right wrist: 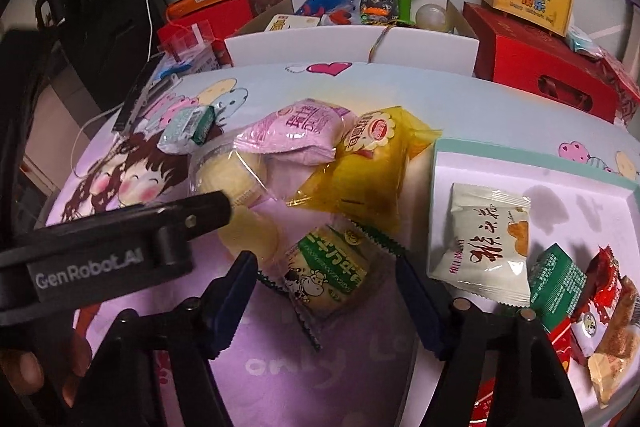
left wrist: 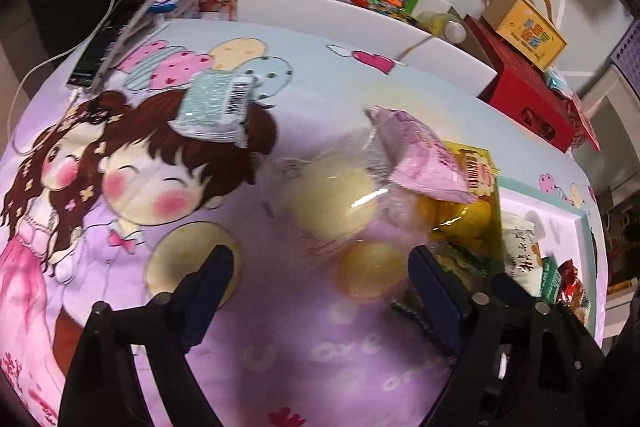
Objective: Organize snacks
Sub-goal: 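Grasp the round yellow cake with the left tool while the right tool grasps the green cow-print packet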
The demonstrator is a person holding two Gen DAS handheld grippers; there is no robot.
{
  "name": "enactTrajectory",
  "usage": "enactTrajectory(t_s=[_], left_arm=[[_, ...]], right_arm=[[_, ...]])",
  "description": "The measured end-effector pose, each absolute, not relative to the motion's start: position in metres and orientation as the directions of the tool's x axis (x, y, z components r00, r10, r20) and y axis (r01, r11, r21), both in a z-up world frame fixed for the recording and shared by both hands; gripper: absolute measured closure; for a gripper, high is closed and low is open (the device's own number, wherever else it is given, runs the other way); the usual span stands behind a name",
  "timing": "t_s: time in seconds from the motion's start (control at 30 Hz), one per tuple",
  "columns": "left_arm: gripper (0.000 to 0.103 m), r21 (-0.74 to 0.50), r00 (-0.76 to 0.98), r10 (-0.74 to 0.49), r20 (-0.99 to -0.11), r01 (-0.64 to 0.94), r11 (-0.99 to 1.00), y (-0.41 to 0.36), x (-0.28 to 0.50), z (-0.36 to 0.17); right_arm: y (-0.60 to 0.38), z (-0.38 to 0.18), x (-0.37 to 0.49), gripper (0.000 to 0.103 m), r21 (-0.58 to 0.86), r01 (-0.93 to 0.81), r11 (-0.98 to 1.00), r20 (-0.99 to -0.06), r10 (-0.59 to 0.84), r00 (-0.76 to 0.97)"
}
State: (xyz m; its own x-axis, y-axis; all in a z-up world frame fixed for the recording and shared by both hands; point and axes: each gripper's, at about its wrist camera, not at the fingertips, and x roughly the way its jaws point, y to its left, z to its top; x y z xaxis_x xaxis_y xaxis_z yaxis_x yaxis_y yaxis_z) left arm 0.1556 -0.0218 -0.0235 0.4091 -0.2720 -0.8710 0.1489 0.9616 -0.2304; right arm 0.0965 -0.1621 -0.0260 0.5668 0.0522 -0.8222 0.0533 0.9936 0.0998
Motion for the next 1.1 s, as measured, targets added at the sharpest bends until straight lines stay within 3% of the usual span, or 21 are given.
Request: enactTrajectory(t_s=[0.93,1.1], left_arm=[[0.021,-0.181,0.355,-0.219,-0.909,0.137,0.974,-0.037,0.167,-0.055],[0.03,-0.181,0.354,-0.214,-0.911,0.124,0.976,-0.029,0.165,-0.055]], right_arm=[[-0.158,-0.039,0.109,0.032,0.09,0.029,0.996,-0.837,0.06,0.544],[-0.152,-0.039,0.106,0.032,0.087,0.005,0.996,-0.842,0.071,0.534]])
